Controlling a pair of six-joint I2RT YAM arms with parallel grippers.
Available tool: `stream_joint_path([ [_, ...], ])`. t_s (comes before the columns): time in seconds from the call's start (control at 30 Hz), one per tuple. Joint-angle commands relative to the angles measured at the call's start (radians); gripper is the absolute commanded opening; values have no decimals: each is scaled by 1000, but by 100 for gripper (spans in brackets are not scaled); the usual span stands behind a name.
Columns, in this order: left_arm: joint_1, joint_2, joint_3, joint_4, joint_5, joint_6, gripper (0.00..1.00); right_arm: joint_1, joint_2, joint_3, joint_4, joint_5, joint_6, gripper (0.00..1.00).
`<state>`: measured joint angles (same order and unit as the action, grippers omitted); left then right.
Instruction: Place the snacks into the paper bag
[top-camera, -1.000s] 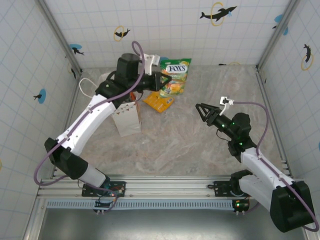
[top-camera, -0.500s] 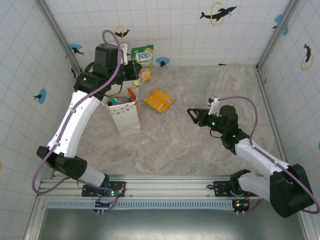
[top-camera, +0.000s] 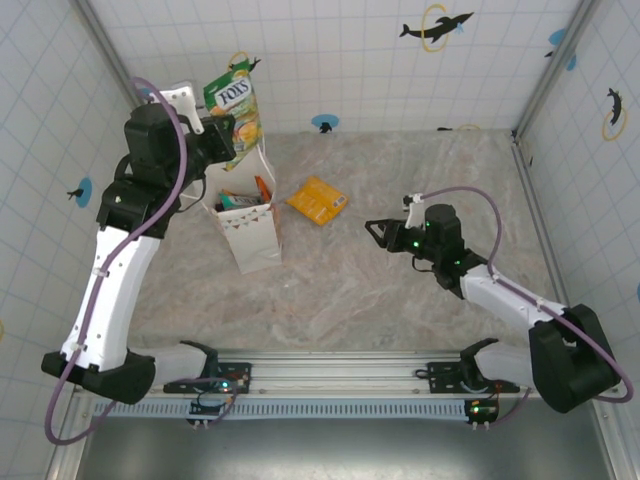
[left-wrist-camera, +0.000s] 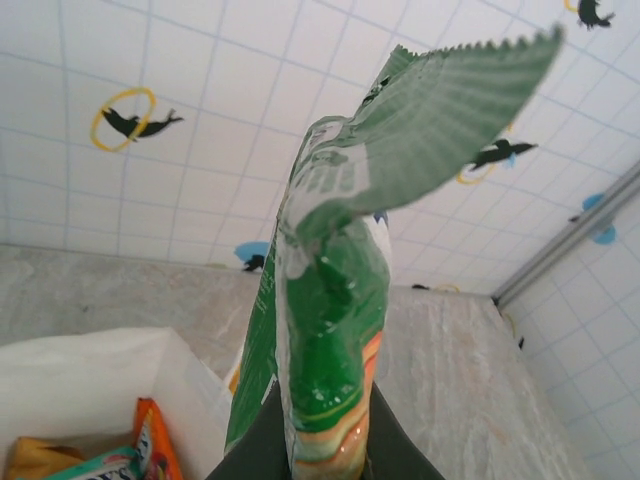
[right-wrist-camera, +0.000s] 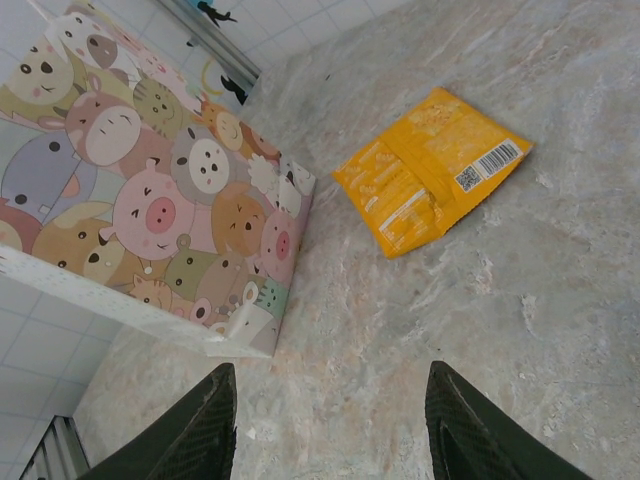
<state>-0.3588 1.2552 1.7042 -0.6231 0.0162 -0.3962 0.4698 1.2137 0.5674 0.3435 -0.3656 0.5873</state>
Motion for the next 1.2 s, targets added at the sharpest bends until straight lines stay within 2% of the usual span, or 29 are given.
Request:
stream_joint_path([
  [0.0,6,20,80,-45,-117,12,0,8,12,49,-8,-4,-12,52],
  [0.2,6,48,140,-168,-220,-7,0,15,28,51,-9,-6,-7,52],
  [0.37,7,-14,36,-71,-203,-19,0,23,40,57,-20,-10,-7,51],
  [0.47,7,-25,29,-63,-189,-21,0,26,44,57,-23,-10,-7,51],
  [0.6,9,76,173,-249,-183,-18,0,30,53,58,-22,-10,-2,52],
  [0.73,14,211,305,-459,-89,-45,0,36,60,58,-27,-10,-1,51],
  [0.87,15,256,282,-526,-36,-67,0,38,55,51,-31,-9,-3,52],
  [1.17,41,297,249,-622,-43,-85,0,39,50,46,-52,1,-15,52],
])
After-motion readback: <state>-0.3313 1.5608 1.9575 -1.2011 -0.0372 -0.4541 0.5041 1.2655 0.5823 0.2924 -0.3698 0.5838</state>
